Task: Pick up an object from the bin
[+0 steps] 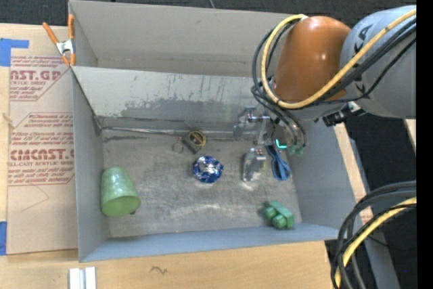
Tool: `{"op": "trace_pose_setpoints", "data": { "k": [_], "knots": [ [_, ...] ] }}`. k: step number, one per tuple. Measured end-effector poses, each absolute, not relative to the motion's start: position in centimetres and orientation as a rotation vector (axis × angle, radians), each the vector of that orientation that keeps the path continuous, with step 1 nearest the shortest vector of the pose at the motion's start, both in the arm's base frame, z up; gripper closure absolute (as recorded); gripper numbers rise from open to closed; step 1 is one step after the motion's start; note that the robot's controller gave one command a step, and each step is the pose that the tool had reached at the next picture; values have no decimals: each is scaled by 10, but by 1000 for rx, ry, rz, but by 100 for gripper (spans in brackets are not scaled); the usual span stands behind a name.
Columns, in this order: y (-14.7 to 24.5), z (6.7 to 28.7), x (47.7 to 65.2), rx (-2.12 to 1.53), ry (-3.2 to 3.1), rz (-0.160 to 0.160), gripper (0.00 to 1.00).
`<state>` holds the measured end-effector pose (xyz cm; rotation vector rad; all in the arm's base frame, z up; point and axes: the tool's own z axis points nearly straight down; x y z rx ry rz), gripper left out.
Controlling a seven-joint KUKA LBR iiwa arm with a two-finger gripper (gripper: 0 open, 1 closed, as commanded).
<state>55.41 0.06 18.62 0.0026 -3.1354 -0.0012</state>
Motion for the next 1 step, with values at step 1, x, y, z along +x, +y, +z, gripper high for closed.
{"op": "trace_pose_setpoints", "data": {
  "k": [1],
  "knots": [
    [38,88,574,336,-3132,1,0]
  ]
}}
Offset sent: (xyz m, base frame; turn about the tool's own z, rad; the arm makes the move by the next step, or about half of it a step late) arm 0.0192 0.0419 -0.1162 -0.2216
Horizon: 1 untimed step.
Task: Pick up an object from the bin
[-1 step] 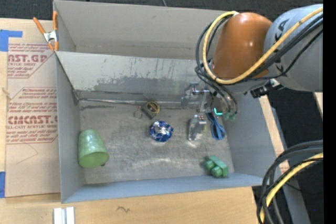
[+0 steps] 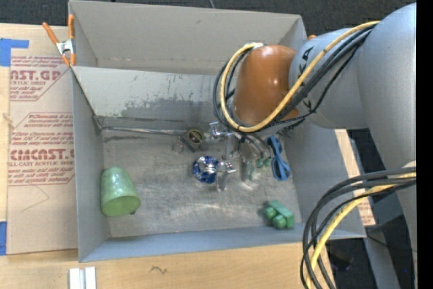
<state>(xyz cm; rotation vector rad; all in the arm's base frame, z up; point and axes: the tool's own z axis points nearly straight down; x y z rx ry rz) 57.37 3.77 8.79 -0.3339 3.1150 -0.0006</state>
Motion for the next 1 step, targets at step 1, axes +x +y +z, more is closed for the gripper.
{"op": "trace_pose_setpoints", "data": {
  "k": [1],
  "knots": [
    [38,85,572,-336,3121,0,100]
  ]
}}
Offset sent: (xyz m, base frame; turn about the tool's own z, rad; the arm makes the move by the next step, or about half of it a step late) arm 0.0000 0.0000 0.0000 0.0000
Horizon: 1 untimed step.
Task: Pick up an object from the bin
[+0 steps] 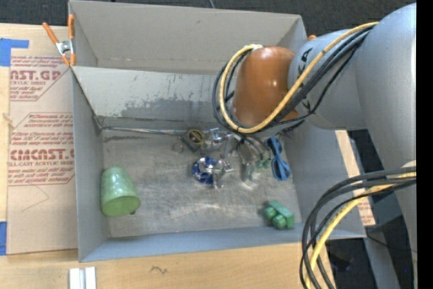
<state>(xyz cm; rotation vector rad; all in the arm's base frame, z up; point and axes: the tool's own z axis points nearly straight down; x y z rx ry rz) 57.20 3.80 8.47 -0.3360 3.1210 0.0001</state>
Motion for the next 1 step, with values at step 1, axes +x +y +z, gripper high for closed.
{"op": "trace_pose_setpoints", "data": {
  "k": [1],
  "knots": [
    [25,194,554,-964,2984,-1,100]
  ]
}}
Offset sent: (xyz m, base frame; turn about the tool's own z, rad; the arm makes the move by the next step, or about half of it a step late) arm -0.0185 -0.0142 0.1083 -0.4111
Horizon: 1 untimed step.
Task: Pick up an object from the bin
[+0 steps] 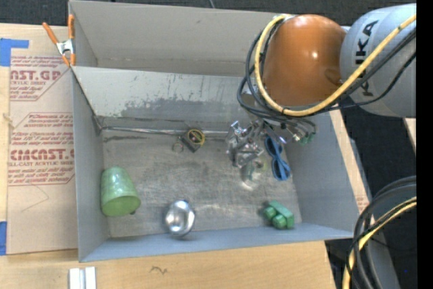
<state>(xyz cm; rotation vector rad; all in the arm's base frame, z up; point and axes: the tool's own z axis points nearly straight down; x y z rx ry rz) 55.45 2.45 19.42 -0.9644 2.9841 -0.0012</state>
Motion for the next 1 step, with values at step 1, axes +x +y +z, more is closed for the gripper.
{"op": "trace_pose_setpoints", "data": {
  "k": [1],
  "knots": [
    [-10,260,519,-1399,2807,-3,100]
  ]
}}
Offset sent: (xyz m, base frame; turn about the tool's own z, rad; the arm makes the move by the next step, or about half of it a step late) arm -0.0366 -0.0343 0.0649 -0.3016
